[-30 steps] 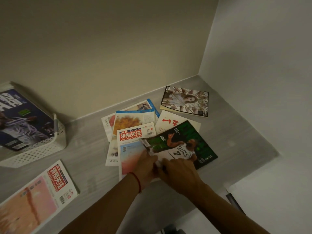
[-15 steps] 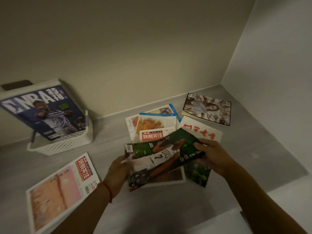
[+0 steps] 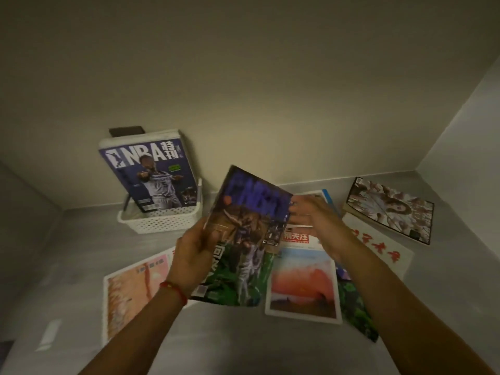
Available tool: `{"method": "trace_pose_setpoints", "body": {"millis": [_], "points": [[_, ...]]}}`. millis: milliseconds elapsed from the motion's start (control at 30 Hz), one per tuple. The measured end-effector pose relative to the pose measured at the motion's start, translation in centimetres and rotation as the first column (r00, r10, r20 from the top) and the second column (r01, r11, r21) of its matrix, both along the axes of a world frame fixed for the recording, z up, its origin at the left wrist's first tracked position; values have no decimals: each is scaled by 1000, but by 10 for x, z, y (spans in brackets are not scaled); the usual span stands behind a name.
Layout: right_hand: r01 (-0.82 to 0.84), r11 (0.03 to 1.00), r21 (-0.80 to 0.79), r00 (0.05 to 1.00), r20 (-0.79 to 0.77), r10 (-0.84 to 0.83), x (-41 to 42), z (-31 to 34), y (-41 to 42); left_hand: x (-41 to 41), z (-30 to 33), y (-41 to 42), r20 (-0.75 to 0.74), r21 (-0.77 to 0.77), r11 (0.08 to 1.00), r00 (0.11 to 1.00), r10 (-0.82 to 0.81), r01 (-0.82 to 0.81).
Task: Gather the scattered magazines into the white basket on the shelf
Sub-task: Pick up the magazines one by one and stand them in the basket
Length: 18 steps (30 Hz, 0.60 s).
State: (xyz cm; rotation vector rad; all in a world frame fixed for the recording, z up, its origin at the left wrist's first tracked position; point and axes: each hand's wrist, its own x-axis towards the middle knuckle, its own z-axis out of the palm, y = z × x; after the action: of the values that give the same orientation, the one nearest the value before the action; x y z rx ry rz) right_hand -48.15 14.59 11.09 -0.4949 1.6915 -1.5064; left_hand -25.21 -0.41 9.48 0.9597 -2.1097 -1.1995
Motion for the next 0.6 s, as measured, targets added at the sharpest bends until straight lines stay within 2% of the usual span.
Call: {"method": "trace_pose_setpoints", "body": {"millis": [33, 67, 100, 167, 300, 400, 500, 600], "points": [[-39, 998, 45, 991, -126, 44, 7, -6, -8, 8, 3, -8, -80, 141, 990, 996, 28, -17], [-114, 991, 66, 975, -182, 125, 15, -12, -16, 17, 6, -14, -131, 265, 964, 989, 64, -27], [-195, 979, 61, 965, -166, 203, 25, -18, -24, 26, 9, -20, -161, 352, 936, 983, 92, -30], [-267, 964, 18, 959, -91, 268, 44, -25, -40, 46, 11, -33, -196, 430, 903, 973, 120, -25], [-228, 974, 11, 961, -161, 226, 66, -19, -82, 88, 12, -70, -227, 493, 868, 954, 195, -60], [-244, 970, 25, 911, -337, 238, 88, -2, -122, 113, 13, -105, -257, 440, 895, 946, 199, -69], [-181, 983, 16, 804, -574, 157, 108, 20, -166, 125, 16, -152, -213, 283, 952, 960, 181, -117], [-54, 999, -10, 709, -704, 31, 115, 41, -206, 129, 30, -201, -125, 76, 977, 970, 208, -199]]}}
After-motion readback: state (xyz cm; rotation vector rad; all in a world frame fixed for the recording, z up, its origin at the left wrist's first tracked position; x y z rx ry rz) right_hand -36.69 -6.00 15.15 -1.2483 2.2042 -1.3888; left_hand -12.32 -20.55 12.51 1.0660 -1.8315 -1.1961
